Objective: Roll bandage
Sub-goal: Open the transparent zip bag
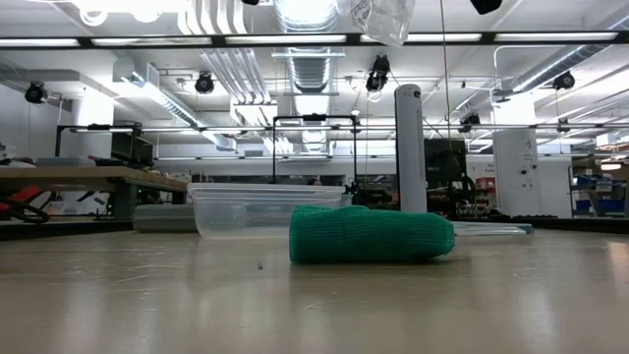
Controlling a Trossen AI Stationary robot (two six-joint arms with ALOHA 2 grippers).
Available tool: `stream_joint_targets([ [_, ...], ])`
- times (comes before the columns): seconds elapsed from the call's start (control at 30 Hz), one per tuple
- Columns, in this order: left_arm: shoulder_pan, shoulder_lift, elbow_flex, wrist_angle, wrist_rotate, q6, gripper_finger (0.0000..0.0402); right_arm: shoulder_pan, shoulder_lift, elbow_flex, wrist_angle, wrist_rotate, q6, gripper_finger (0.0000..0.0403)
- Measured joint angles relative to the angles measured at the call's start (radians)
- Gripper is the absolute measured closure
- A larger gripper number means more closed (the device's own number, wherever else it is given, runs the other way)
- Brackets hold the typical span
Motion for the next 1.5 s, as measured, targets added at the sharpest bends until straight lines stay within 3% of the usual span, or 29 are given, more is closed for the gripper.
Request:
stream_joint_targets([
  [0.13,0.000,0.047,0.000,0.064,-0.007,0.089,0.0341,0.000,0.000,0.000,0.000,-0.005,0.003,0.0403],
  [0.27,0.000,0.092,0.000,0.220,-0.094,0.150,0.0275,0.000,0.000,0.000,0.000,-0.009,0.003,0.0403],
  [0.4,-0.007,0.142,0.000,0.238,-0.102,0.202,0.0214,-0.002,0.000,0.000,0.000,-0.024,0.003,0.0403],
  [0.57,-0.011,0.238,0.001,0.379,-0.077,0.266,0.0183,-0.002,0.000,0.000,0.000,-0.035,0.004,0.0403],
  [0.67,-0.009,0.294,0.013,0.498,-0.084,0.269,0.0191,-0.002,0.000,0.000,0.000,-0.036,0.011,0.0403],
  [0.77,-0.009,0.328,0.038,0.523,-0.083,0.274,0.0225,-0.002,0.000,0.000,0.000,-0.037,0.011,0.0403],
  [0.83,-0.009,0.344,0.049,0.515,-0.083,0.276,0.0264,-0.002,0.000,0.000,0.000,-0.037,0.012,0.0403],
  [0.97,-0.013,0.350,0.055,0.516,-0.067,0.287,0.0381,-0.002,0.000,0.000,0.000,-0.033,0.011,0.0403],
  [1.1,-0.022,0.335,0.049,0.479,-0.231,0.296,0.0399,-0.002,0.000,0.000,-0.009,-0.015,0.011,0.0403],
  [1.27,-0.022,0.251,0.008,0.393,-0.350,0.293,0.0401,0.008,-0.011,0.001,-0.065,0.011,0.047,0.0403],
  [1.5,-0.022,0.121,-0.083,0.393,-0.362,0.267,0.0401,0.011,-0.014,0.001,-0.082,0.009,0.063,0.0403],
])
